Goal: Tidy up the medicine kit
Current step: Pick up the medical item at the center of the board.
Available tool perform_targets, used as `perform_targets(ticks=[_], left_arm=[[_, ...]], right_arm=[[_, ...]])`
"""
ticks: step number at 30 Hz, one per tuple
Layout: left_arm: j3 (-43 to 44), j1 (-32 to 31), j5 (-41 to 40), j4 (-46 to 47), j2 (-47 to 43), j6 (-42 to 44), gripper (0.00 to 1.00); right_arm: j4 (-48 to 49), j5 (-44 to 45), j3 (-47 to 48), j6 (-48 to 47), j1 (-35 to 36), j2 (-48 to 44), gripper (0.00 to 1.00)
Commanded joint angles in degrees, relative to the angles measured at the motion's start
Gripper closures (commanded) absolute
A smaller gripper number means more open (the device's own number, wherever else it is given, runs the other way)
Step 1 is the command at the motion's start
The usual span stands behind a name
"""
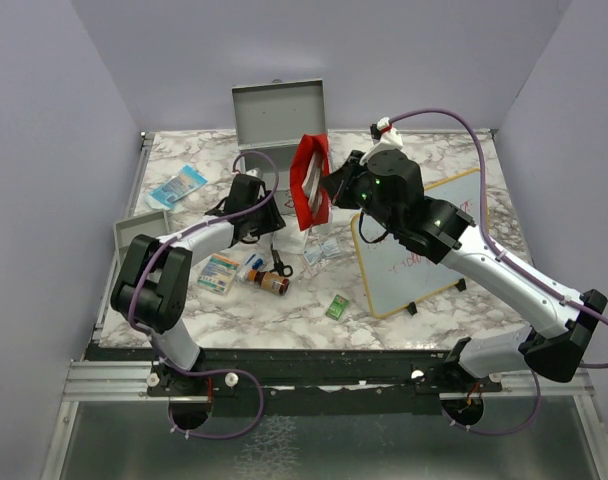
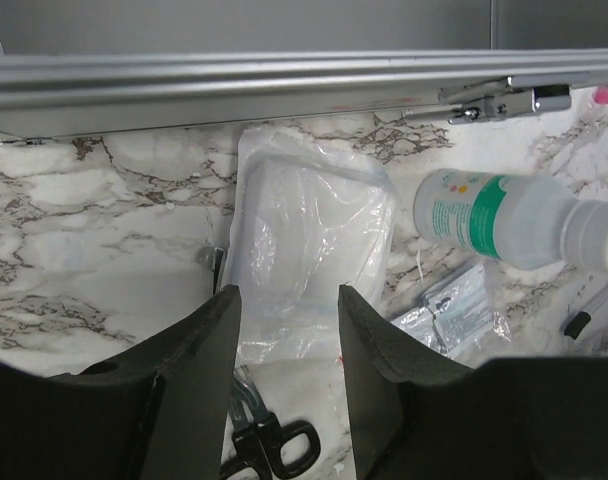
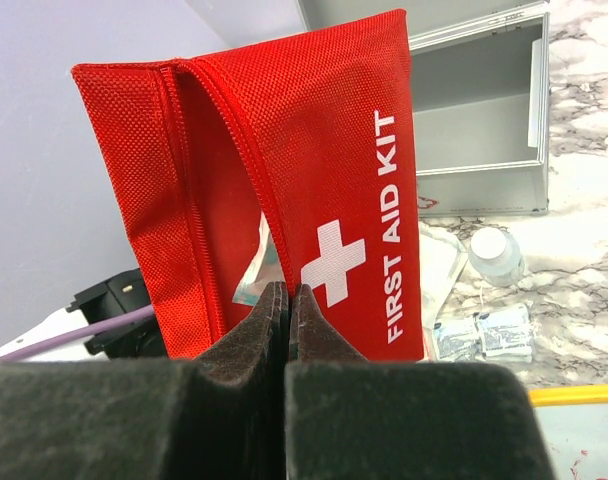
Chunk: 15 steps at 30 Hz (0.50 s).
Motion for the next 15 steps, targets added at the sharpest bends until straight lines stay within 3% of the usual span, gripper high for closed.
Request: perform_targets(ticks=[1,6,15], left_arm=[[2.30,-0.46,-1.88,2.47,2.83,-0.10,0.55],[3.79,-1.13,0.52,1.91,5.22,0.61,0.53],[4.56,-2.19,-3.68,-0.45,8.66,1.81,0.54]], right_arm=[[-0.06,-0.83,-0.26,-0.41,-0.13,-1.15,0.99],[-0.07,-0.52,-0.89,-0.28,-0.12,-1.32,1.00],[-0.63,0.17,-0.96,-0.24,-0.12,-1.54,1.00]])
